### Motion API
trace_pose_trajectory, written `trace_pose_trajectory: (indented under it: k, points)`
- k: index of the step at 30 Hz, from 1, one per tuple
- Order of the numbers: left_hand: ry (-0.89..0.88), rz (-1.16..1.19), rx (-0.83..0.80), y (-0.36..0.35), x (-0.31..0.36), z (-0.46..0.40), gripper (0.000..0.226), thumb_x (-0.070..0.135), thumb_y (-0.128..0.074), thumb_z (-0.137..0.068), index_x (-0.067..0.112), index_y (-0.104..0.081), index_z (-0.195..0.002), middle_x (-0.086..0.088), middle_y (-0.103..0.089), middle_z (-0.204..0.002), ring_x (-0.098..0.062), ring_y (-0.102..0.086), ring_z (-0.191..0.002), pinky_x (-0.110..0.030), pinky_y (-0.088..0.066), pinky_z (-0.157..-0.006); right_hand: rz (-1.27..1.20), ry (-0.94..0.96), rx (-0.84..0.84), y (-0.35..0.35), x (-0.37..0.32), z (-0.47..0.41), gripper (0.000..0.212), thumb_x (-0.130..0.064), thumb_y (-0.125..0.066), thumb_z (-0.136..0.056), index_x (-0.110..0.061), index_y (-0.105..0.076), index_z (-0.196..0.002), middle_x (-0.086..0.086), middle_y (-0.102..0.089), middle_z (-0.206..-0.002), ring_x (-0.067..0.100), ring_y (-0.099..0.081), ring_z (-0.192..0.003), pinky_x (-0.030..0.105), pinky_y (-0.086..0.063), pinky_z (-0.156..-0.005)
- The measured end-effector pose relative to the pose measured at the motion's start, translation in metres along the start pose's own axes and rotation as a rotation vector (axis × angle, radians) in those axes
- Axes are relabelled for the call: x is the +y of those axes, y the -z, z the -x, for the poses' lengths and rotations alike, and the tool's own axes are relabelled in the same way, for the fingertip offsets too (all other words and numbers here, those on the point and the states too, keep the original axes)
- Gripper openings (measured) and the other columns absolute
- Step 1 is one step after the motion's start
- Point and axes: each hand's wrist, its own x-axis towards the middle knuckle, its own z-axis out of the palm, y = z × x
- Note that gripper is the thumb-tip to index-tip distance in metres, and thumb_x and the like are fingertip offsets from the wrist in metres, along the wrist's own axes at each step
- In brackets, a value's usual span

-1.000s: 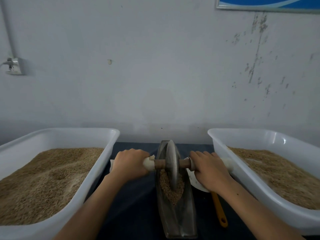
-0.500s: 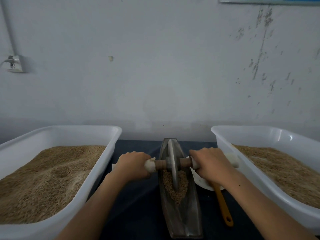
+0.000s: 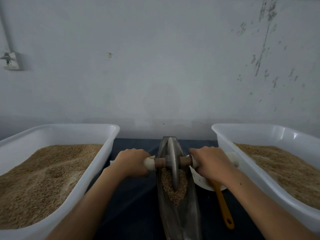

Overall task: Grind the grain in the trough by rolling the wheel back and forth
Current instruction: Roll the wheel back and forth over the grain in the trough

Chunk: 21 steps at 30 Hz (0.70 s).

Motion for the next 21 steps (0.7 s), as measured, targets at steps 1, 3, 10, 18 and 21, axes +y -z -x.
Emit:
trace_pose_trajectory:
  k: [1,3,10,18,21]
  points:
    - [0.0,0.003,-0.019,0.001,0.0,-0.001,0.027,0.038,-0.069,-0.076,0.031,-0.062,-0.101,0.006,-0.065,-0.097,-0.015,-0.06,-0.092,-0.032,-0.048,-0.081,-0.002,-0.002,-0.018,0.002,0.001,0.0,0.02,-0.024,-0.059,-0.085,-0.031,-0.041,-0.09,-0.01,-0.049,-0.078,0.013,-0.053,-0.073,0.029,-0.042,-0.068]
    - [0.007,0.008,-0.038,0.001,-0.001,-0.002,0.027,0.037,-0.07,-0.075,0.031,-0.062,-0.1,0.008,-0.063,-0.094,-0.015,-0.06,-0.09,-0.032,-0.048,-0.08,-0.025,-0.01,-0.065,0.006,0.002,0.0,0.023,-0.023,-0.061,-0.085,-0.028,-0.04,-0.093,-0.009,-0.048,-0.079,0.012,-0.049,-0.071,0.026,-0.036,-0.062]
    - [0.017,0.08,-0.112,-0.005,-0.006,-0.001,0.022,0.035,-0.072,-0.074,0.037,-0.055,-0.088,0.013,-0.061,-0.088,-0.009,-0.058,-0.085,-0.028,-0.047,-0.077,-0.013,-0.01,-0.092,0.015,-0.001,0.003,0.019,-0.02,-0.059,-0.087,-0.022,-0.041,-0.094,-0.001,-0.055,-0.089,0.016,-0.054,-0.079,0.027,-0.038,-0.066]
    - [0.022,0.005,0.014,-0.007,-0.003,-0.002,0.02,0.041,-0.069,-0.073,0.035,-0.058,-0.089,0.013,-0.059,-0.083,-0.01,-0.057,-0.08,-0.027,-0.044,-0.071,-0.03,-0.038,-0.109,0.013,-0.005,0.001,0.021,-0.014,-0.055,-0.091,-0.021,-0.04,-0.103,0.002,-0.059,-0.107,0.019,-0.056,-0.096,0.027,-0.036,-0.075]
    - [0.001,-0.101,0.209,-0.01,0.002,-0.002,0.015,0.043,-0.061,-0.079,0.034,-0.055,-0.089,0.01,-0.064,-0.089,-0.013,-0.061,-0.084,-0.028,-0.046,-0.071,-0.055,-0.048,0.008,0.005,-0.003,0.006,0.022,-0.016,-0.056,-0.091,-0.024,-0.037,-0.098,-0.002,-0.059,-0.11,0.016,-0.055,-0.097,0.024,-0.033,-0.075]
